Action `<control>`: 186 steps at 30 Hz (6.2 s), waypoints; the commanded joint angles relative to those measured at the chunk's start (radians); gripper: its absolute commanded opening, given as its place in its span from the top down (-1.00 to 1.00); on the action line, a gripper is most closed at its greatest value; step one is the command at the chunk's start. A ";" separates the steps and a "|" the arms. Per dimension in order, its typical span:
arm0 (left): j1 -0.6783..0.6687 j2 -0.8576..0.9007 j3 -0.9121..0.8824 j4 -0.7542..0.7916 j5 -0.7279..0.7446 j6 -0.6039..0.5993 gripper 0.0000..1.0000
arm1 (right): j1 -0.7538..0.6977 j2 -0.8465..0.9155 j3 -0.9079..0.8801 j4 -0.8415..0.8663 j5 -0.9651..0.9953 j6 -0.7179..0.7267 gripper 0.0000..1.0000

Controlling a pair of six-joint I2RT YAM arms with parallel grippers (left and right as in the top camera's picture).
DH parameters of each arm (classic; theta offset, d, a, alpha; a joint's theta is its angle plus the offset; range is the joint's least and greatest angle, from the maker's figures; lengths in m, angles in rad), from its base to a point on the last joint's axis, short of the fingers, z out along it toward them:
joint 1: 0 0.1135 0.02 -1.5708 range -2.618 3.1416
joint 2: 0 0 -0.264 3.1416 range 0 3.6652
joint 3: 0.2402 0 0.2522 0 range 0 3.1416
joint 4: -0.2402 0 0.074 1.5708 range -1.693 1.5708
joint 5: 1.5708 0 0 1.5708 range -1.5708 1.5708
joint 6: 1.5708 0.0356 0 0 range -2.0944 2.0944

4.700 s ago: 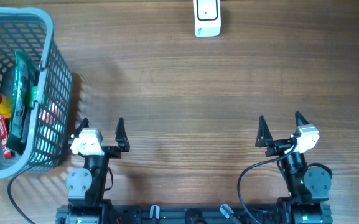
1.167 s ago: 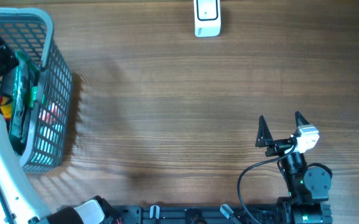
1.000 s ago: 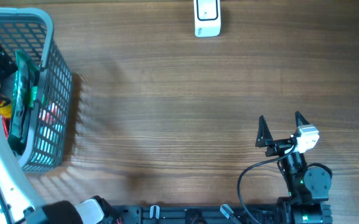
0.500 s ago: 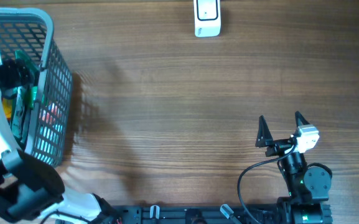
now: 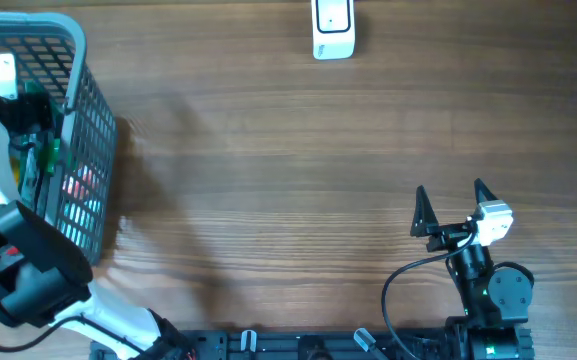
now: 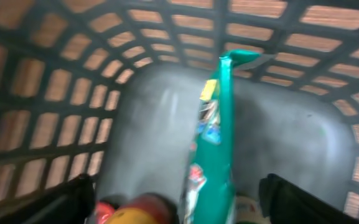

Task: Scan the item barcode
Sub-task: 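Grasp the green snack packet with the left gripper and lift, then carry the green packet toward the scanner and release it on the table, then move the left gripper back over the basket and reach inside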

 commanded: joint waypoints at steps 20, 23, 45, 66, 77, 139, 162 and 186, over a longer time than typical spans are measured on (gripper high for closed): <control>0.006 -0.125 0.013 0.064 0.108 0.009 0.92 | 0.004 -0.003 -0.001 0.005 0.018 -0.006 -0.99; 0.006 -0.185 0.013 0.076 0.108 0.001 0.92 | 0.004 -0.003 -0.001 0.005 0.018 -0.006 -1.00; 0.010 -0.628 0.013 0.194 0.209 -0.447 0.92 | 0.004 -0.003 -0.001 0.006 0.018 -0.006 -0.99; -0.019 -0.752 0.011 0.071 1.104 -0.702 0.92 | 0.004 -0.003 -0.001 0.005 0.018 -0.006 -0.99; -0.282 -0.627 0.002 -0.216 1.102 -0.630 0.92 | 0.004 -0.003 -0.001 0.005 0.018 -0.006 -0.99; -1.048 0.085 -0.011 -0.172 0.401 -0.562 -1.00 | 0.004 -0.003 -0.001 0.005 0.018 -0.006 -1.00; -0.819 -0.460 -0.011 -0.172 -0.249 -0.573 -1.00 | 0.004 -0.003 -0.001 0.006 0.018 -0.006 -0.99; -0.095 -0.521 -0.011 -0.163 -0.408 -1.299 -1.00 | 0.004 -0.003 -0.001 0.005 0.018 -0.006 -0.99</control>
